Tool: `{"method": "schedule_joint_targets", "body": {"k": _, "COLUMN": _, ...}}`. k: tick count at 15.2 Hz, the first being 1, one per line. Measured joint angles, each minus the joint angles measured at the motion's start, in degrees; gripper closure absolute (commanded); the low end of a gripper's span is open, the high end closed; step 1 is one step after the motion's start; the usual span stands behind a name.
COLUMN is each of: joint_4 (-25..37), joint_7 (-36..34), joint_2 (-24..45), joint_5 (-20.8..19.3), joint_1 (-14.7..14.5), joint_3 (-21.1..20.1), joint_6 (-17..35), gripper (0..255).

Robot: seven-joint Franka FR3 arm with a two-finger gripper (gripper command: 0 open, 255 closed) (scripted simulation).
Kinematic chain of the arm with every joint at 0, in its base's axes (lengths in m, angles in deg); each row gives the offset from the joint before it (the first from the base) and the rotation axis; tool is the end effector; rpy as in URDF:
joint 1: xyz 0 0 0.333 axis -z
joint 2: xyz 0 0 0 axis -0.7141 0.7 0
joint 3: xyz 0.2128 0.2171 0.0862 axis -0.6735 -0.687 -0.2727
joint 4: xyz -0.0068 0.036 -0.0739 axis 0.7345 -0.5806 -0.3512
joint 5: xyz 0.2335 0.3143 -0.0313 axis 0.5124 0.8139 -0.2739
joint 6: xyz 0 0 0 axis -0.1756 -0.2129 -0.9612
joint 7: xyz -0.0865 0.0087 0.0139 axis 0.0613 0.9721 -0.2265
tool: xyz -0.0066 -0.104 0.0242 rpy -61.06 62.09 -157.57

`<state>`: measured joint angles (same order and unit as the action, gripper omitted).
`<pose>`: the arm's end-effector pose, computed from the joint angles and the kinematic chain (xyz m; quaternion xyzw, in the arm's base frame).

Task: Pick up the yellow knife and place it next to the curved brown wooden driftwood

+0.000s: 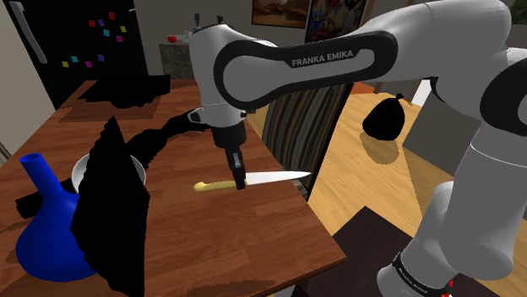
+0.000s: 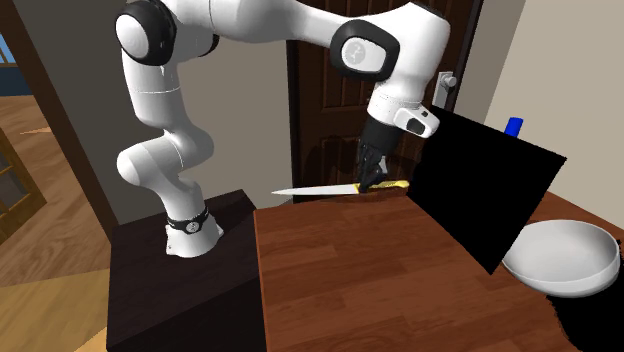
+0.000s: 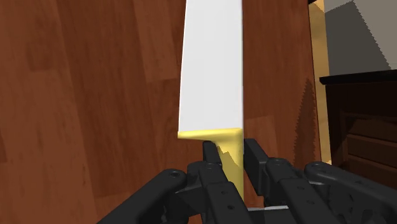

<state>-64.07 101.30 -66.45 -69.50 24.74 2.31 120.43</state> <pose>0.4463 0.3651 0.4903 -0.8296 -0.5464 0.1133 0.0187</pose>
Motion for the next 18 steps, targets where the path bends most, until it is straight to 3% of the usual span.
{"method": "schedule_joint_targets", "body": {"k": 5, "joint_4": 17.0, "joint_7": -3.3, "joint_2": 12.6, "joint_5": -3.5, "joint_1": -3.0, "joint_3": -0.6, "joint_6": -4.9, "gripper": 255}}
{"method": "schedule_joint_targets", "body": {"k": 7, "joint_4": 20.6, "joint_7": -3.5, "joint_2": 15.8, "joint_5": -4.4, "joint_1": -3.6, "joint_3": -0.3, "joint_6": -5.5, "gripper": 255}}
{"method": "schedule_joint_targets", "body": {"k": 18, "joint_4": 14.5, "joint_7": -3.5, "joint_2": 17.3, "joint_5": -4.9, "joint_1": -3.5, "joint_3": 0.0, "joint_6": 2.0, "gripper": 255}}
